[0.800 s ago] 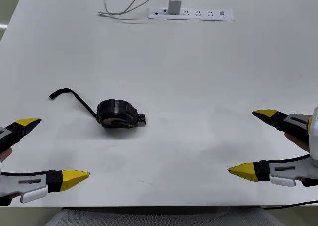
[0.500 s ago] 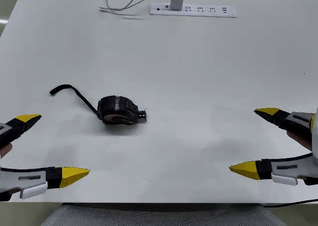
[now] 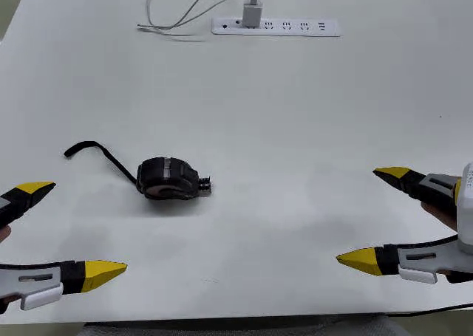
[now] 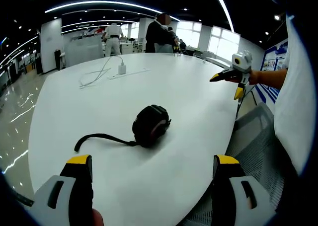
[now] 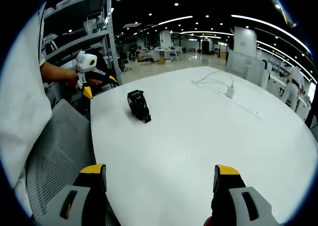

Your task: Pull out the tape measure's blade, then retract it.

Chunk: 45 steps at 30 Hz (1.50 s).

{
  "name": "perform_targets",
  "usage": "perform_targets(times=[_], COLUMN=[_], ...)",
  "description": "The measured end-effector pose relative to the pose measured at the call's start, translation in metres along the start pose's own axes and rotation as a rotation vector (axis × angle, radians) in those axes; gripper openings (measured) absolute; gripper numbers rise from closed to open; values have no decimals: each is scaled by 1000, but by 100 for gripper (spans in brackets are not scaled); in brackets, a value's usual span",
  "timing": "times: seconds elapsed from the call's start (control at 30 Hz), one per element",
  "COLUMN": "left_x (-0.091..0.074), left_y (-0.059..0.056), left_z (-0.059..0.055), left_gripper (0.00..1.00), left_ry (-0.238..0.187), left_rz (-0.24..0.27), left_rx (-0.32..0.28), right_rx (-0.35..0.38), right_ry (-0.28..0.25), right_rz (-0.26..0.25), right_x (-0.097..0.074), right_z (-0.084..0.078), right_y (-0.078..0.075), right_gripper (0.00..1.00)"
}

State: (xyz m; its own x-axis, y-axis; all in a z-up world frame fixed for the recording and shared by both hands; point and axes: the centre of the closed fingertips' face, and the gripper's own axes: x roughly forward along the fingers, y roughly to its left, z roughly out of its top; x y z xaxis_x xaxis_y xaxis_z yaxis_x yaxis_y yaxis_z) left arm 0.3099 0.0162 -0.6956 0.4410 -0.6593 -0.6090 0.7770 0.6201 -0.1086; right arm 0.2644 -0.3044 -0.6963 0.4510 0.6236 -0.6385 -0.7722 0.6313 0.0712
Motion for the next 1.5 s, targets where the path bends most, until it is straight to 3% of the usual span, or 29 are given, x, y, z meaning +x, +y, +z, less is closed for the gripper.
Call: perform_targets(times=[0.33,0.83,1.0,1.2,1.5], left_x=[3,21,31,37,53], left_y=[-3,2,-1,-6,-5], left_z=[0,6,5,11,11], left_gripper=[99,99,99,99,99], left_ry=[-14,-41,-47,-56,-35], left_rz=[-19,-30,-44,-65,-94], left_rx=[-4,28,27,35,59], right_rx=[-11,-20,-18,-24,-43], right_ry=[-5,-35,-51,-50,-46], right_rz=[26,42,48,71,107], right_x=[12,36,47,59,78], right_z=[5,10,13,15,18], right_y=[1,-2,-6,-4,-1], right_gripper=[86,87,87,86,85])
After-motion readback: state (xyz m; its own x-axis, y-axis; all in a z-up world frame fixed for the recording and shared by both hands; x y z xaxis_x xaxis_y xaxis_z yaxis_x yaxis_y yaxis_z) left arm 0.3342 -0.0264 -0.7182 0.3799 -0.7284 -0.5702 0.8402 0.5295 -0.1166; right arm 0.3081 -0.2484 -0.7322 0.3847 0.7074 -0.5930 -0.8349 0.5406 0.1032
